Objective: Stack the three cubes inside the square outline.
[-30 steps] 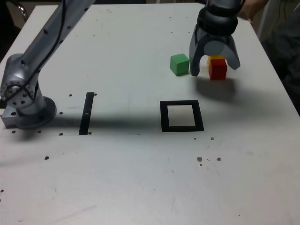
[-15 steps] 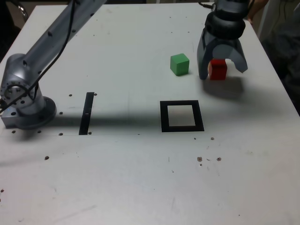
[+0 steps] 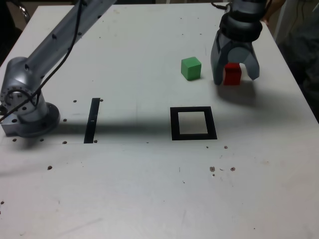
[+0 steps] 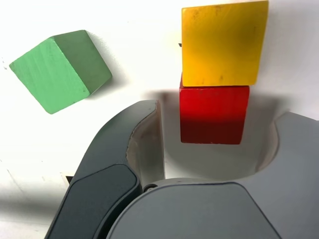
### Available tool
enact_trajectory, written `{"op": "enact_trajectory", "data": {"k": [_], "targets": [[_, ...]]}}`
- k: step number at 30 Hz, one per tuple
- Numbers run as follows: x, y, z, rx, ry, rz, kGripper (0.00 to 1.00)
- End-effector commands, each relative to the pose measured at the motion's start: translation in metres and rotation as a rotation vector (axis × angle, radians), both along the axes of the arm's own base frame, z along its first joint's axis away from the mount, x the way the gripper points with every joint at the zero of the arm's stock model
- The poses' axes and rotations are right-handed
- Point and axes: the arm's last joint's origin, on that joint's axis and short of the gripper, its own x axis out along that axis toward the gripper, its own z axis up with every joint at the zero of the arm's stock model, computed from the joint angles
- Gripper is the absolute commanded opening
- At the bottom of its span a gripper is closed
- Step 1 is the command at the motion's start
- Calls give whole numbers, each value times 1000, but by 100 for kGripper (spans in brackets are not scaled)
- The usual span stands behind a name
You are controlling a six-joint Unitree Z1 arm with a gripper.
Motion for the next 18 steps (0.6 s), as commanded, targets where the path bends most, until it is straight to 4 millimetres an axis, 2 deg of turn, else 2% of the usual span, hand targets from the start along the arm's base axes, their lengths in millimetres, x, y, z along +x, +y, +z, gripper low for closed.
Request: {"op": "enact_trajectory", "data": {"k": [1, 6, 18], "targets": [[1, 2, -2, 1, -4, 6, 55], [2, 4, -2, -1, -9, 6, 46], [2, 6, -4, -29, -13, 7, 41]]}}
